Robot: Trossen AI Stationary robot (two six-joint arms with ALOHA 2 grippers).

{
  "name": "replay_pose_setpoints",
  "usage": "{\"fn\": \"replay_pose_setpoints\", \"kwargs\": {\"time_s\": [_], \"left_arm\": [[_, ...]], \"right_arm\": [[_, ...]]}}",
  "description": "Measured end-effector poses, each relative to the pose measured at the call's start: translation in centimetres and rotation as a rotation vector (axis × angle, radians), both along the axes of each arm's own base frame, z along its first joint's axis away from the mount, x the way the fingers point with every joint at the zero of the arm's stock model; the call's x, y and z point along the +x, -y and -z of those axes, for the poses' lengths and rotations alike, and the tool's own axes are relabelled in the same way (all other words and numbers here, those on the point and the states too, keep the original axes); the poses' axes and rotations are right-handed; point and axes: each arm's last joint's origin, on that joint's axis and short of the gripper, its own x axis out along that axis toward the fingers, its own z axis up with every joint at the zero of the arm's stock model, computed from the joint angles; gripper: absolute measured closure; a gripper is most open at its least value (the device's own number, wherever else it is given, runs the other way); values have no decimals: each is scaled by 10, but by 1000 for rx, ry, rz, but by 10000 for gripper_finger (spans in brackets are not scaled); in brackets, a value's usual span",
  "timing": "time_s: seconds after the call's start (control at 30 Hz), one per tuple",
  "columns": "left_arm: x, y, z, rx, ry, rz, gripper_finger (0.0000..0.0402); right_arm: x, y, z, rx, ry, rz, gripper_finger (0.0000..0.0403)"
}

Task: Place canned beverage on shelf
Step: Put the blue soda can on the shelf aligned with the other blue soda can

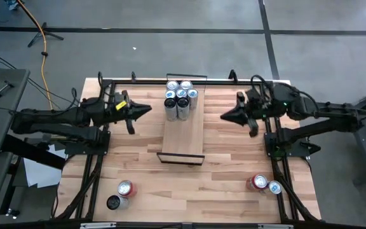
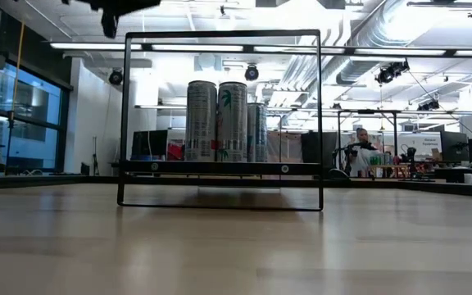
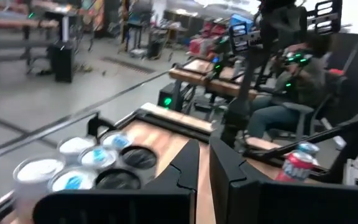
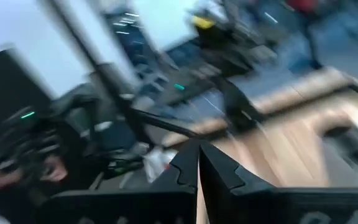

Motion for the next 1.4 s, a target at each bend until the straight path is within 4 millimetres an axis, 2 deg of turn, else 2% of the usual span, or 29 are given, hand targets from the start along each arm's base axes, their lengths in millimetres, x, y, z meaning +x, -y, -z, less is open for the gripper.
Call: {"fn": "replay_pose_setpoints", "kwargs": {"time_s": [0.07, 0.17, 0.33, 0.63, 0.77, 1.0, 1.1, 1.23, 1.4], "left_arm": [[1, 6, -3, 26, 21, 23, 402], [1, 10, -9, 51, 77, 46, 402], [-1, 14, -16, 77, 144, 75, 402], [-1, 16, -16, 77, 144, 87, 401], [-1, 16, -16, 74, 144, 80, 401], [-1, 16, -14, 27, 139, 78, 388], [-1, 15, -14, 27, 139, 74, 378], [-1, 15, -14, 26, 140, 70, 364], [-1, 15, -14, 24, 142, 70, 350]], "right_arm": [[3, -9, -5, -81, 71, -45, 403], [5, -14, -4, -125, 81, -52, 403], [8, -14, -3, -131, 73, -24, 403], [8, -13, -1, -102, 50, -9, 395], [10, -13, -4, -16, 42, -1, 339], [21, -23, -29, 15, 84, -52, 168], [28, -27, -35, 12, 88, -67, 110], [37, -28, -38, -19, 85, -69, 69], [39, -25, -48, 23, 105, -77, 61]]}}
